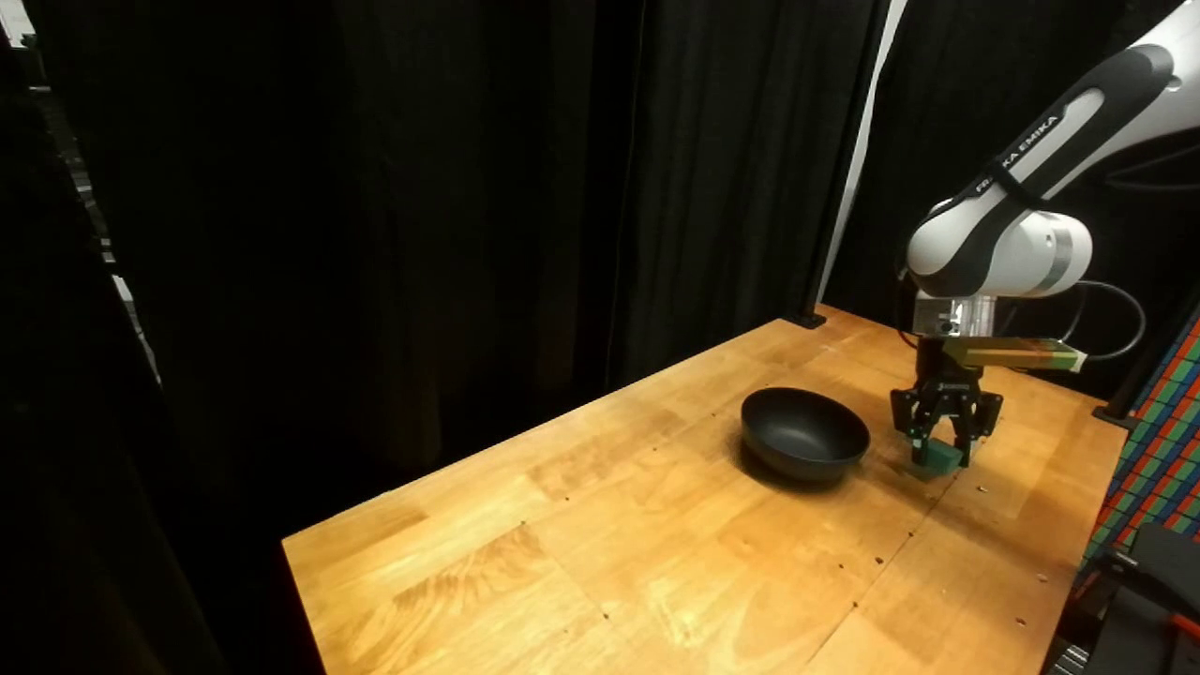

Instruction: Put the block in the bowl

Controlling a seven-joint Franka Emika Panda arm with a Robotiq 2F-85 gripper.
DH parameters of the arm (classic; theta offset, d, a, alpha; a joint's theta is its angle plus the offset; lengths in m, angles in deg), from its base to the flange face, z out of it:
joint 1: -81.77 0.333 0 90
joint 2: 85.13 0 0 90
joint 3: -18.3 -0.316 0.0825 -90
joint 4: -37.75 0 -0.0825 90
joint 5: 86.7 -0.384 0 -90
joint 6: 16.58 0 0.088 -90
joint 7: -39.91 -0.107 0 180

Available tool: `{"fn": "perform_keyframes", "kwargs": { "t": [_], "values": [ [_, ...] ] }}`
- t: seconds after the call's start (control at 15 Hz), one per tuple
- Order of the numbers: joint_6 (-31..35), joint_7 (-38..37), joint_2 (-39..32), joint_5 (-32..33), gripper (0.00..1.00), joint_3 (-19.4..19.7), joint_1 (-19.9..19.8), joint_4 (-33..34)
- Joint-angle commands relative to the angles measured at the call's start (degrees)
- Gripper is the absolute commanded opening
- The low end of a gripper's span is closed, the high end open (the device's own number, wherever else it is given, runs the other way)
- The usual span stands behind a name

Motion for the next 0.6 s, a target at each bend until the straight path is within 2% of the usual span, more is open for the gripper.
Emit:
{"fn": "perform_keyframes", "kwargs": {
  "t": [0.0,0.27,0.53],
  "values": [
    [-1.42,-1.85,10.65,-0.52,0.32,1.34,0.5,-4.69],
    [-1.96,-0.69,15.86,-6.86,0.32,-0.92,0.87,-5.96],
    [-2.59,0.02,16.66,-14.87,0.32,-4.33,3.61,-6.28]
  ]
}}
